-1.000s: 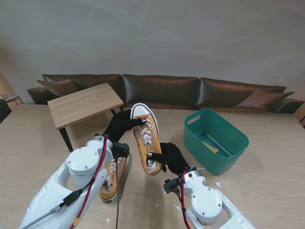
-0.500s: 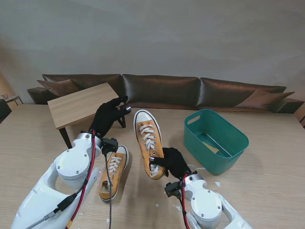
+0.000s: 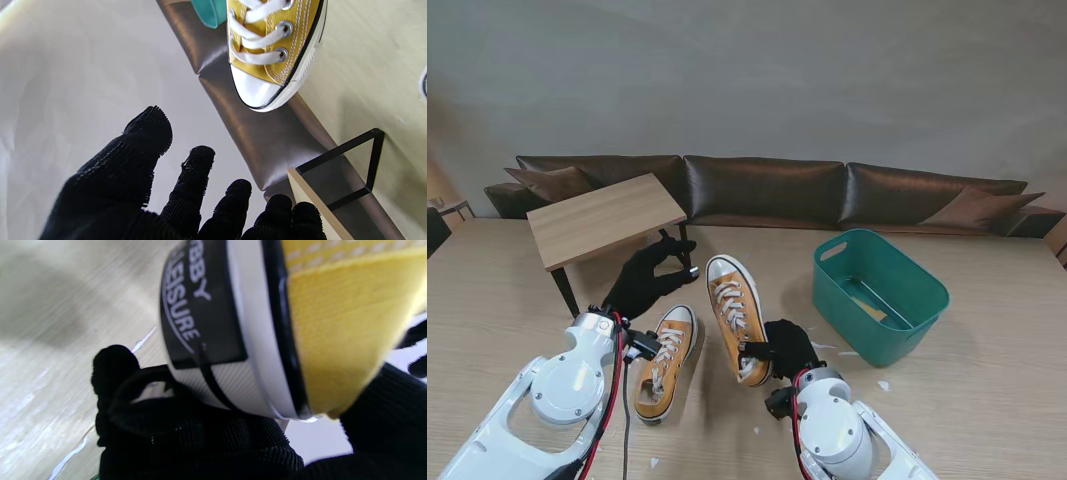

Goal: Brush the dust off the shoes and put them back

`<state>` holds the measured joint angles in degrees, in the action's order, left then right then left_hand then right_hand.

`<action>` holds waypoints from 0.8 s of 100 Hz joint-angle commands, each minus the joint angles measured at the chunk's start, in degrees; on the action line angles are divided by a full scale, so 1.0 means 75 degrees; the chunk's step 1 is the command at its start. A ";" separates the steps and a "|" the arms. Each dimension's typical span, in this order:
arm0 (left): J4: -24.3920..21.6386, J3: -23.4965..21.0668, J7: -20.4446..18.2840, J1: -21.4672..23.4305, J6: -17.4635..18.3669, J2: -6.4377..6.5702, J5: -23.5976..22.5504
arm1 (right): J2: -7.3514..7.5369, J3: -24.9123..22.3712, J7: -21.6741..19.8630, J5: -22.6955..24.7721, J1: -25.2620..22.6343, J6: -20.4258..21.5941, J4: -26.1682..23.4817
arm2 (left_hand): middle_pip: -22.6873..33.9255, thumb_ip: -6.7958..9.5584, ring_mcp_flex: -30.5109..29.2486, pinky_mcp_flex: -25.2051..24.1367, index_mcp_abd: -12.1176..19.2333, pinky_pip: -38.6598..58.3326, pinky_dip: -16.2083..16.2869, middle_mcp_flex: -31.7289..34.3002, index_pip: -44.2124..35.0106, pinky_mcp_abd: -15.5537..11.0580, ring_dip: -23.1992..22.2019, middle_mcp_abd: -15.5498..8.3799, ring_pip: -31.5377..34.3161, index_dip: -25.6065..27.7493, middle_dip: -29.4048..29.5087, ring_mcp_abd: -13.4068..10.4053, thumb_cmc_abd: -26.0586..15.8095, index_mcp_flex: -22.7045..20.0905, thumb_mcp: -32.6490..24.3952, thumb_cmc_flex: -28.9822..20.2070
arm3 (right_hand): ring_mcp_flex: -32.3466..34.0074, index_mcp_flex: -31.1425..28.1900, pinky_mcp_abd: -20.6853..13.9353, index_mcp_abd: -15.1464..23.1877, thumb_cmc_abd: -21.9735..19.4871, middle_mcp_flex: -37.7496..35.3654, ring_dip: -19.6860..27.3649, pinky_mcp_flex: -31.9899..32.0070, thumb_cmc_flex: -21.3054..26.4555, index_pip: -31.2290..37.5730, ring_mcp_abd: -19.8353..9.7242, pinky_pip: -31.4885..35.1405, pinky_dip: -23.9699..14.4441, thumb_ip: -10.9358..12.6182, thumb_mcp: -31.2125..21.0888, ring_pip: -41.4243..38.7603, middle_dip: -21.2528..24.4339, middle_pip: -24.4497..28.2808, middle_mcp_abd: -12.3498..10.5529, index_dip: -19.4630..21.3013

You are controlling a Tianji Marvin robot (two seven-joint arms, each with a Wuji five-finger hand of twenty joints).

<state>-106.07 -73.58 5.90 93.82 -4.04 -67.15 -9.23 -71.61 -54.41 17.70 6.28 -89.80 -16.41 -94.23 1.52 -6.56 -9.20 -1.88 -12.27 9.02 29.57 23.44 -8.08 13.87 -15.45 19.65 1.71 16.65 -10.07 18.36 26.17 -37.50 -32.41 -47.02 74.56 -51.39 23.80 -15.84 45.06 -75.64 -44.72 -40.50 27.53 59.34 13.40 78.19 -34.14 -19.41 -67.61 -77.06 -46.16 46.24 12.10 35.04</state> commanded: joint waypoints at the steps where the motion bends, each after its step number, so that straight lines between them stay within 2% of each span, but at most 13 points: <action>1: 0.0019 0.0021 -0.0260 0.0168 0.0067 0.0048 -0.0078 | -0.0190 0.0166 0.0055 0.0118 0.0015 -0.0251 0.0009 | 0.0008 0.0258 0.0068 0.0009 0.0037 -0.0149 0.0076 0.0185 -0.0038 -0.0433 0.0001 -0.0083 0.0055 0.0063 -0.0059 -0.0087 -0.0328 -0.0053 0.0179 0.0000 | 0.0066 -0.0795 -0.0053 0.0865 -0.0332 -0.0503 0.0087 -0.2149 0.0651 0.0530 -0.0855 0.0058 -0.0112 0.0101 -0.0928 -0.0015 -0.0076 0.0012 -0.0167 0.0262; 40: -0.0138 -0.0232 -0.0178 0.0588 0.0155 0.0067 -0.0287 | -0.0670 0.0781 0.0958 0.0643 0.0248 -0.1722 0.0334 | 0.0056 0.0288 -0.0101 0.0057 -0.0048 -0.0137 0.0105 0.0373 -0.0075 -0.0387 -0.0081 0.0043 0.0110 0.0157 -0.0161 -0.0022 -0.0496 -0.0191 0.0372 -0.0037 | 0.0059 -0.0930 -0.0006 0.0942 -0.0255 -0.0633 0.0098 -0.2214 0.0513 0.0572 -0.0779 0.0178 0.0018 0.0040 -0.1113 -0.0042 0.0109 -0.0023 -0.0122 -0.0042; 65: -0.0132 -0.0360 -0.0187 0.0747 0.0185 0.0075 -0.0300 | -0.1095 0.1038 0.1494 0.0803 0.0454 -0.2766 0.0557 | 0.0066 0.0294 -0.0146 0.0071 -0.0073 -0.0131 0.0121 0.0408 -0.0068 -0.0373 -0.0121 0.0098 0.0122 0.0189 -0.0204 0.0007 -0.0551 -0.0208 0.0449 -0.0036 | 0.0055 -0.0965 -0.0009 0.1032 -0.0162 -0.0644 0.0114 -0.2216 0.0425 0.0570 -0.0745 0.0256 0.0104 0.0115 -0.1254 -0.0042 0.0196 -0.0062 -0.0101 -0.0285; 80: -0.0149 -0.0442 -0.0232 0.0849 0.0184 0.0089 -0.0304 | -0.1200 0.1205 0.1533 0.1020 0.0582 -0.3126 0.0756 | 0.0079 0.0298 -0.0183 0.0089 -0.0119 -0.0121 0.0133 0.0455 -0.0079 -0.0359 -0.0147 0.0147 0.0135 0.0211 -0.0228 0.0046 -0.0593 -0.0253 0.0496 -0.0045 | 0.0060 -0.0791 -0.0137 0.1214 -0.0321 -0.0354 0.0273 -0.1975 0.0327 0.0505 -0.0773 0.0240 0.0210 0.0197 -0.1111 0.0213 0.0205 -0.0020 -0.0191 -0.0535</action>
<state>-106.86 -76.56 5.38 99.51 -2.73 -66.58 -11.57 -79.69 -45.95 30.23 13.09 -85.81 -39.23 -88.36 1.75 -6.54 -9.31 -1.71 -13.01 9.02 29.72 25.88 -8.36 13.84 -15.97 20.86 1.80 17.85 -11.34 18.36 23.84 -37.75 -30.34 -47.04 75.09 -52.72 23.80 -15.36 45.64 -76.46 -44.05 -40.52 27.32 59.29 13.65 78.19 -33.34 -19.41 -68.86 -77.30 -45.37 45.71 12.10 32.14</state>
